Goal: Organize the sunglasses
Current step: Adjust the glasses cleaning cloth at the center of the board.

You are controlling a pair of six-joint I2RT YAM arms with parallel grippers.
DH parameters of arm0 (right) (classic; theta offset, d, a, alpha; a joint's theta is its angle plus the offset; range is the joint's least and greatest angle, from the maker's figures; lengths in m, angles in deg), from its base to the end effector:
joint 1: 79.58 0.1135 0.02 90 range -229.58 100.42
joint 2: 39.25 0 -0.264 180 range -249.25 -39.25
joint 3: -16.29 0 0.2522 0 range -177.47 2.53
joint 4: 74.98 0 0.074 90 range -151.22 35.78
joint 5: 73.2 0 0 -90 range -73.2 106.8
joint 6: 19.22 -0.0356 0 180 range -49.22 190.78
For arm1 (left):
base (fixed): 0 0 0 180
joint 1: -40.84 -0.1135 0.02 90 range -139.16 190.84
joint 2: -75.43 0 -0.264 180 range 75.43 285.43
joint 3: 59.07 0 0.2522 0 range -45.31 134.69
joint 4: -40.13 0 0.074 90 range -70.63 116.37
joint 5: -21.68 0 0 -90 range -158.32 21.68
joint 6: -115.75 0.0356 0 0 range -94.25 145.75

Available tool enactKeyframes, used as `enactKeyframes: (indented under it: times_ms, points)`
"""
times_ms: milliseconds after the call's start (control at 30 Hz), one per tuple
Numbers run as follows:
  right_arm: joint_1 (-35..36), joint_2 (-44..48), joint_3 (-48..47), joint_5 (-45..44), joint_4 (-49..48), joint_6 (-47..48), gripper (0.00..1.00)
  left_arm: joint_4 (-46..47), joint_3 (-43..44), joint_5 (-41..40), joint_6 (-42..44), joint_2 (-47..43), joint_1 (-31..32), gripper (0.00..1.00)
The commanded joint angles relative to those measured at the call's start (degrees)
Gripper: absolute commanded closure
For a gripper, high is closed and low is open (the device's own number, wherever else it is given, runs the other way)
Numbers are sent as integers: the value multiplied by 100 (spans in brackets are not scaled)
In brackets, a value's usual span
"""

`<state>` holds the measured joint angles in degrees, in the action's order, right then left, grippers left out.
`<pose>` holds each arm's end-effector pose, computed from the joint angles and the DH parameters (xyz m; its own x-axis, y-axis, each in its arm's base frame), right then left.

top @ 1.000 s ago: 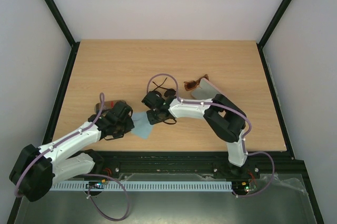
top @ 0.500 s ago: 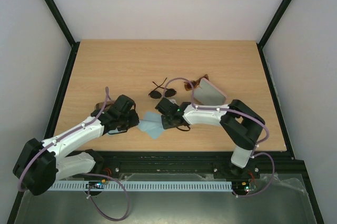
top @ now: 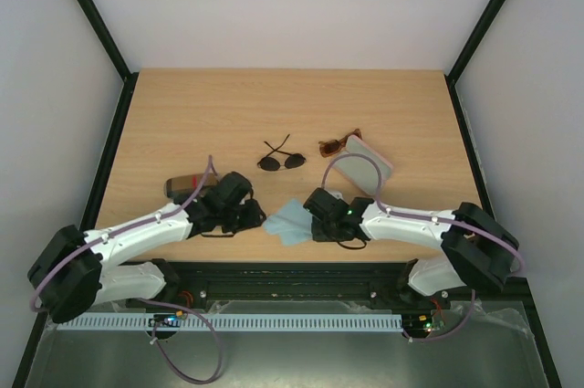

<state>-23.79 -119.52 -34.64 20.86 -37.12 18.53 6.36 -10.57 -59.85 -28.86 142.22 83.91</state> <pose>0.1315 0.1980 0.1492 -0.9818 -0.0412 -0.1856 -0.1047 0.9322 0.3464 0.1590 -0.1558 0.1909 -0.9382 -0.2267 -0.2614 -0.0402 0.8217 -0.5685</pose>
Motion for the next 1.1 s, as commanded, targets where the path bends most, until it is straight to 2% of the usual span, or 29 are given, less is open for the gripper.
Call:
enactKeyframes:
  times_ms: [0, 100, 300, 567, 933, 1067]
  points:
    - [-24, 192, -386, -501, 603, 275, 63, 373, -53, 51, -393, 311, 598, 59]
    - [-133, -28, -749, -1020, 594, 820, 58, 298, -2, -222, -616, 523, 684, 59]
    - [-319, -1176, -1728, -618, 51, 2038, 57, 224, 98, -575, -801, 836, 589, 60]
    - [-469, -2237, -2599, -366, 94, 2627, 60, 323, 90, -449, -767, 1171, 435, 63]
    - [-496, -2672, -2682, -128, 280, 2701, 80, 408, 82, -305, -632, 1190, 265, 64]
    - [-509, -2660, -2652, -371, 222, 2593, 94, 455, 96, -266, -572, 1205, 238, 64]
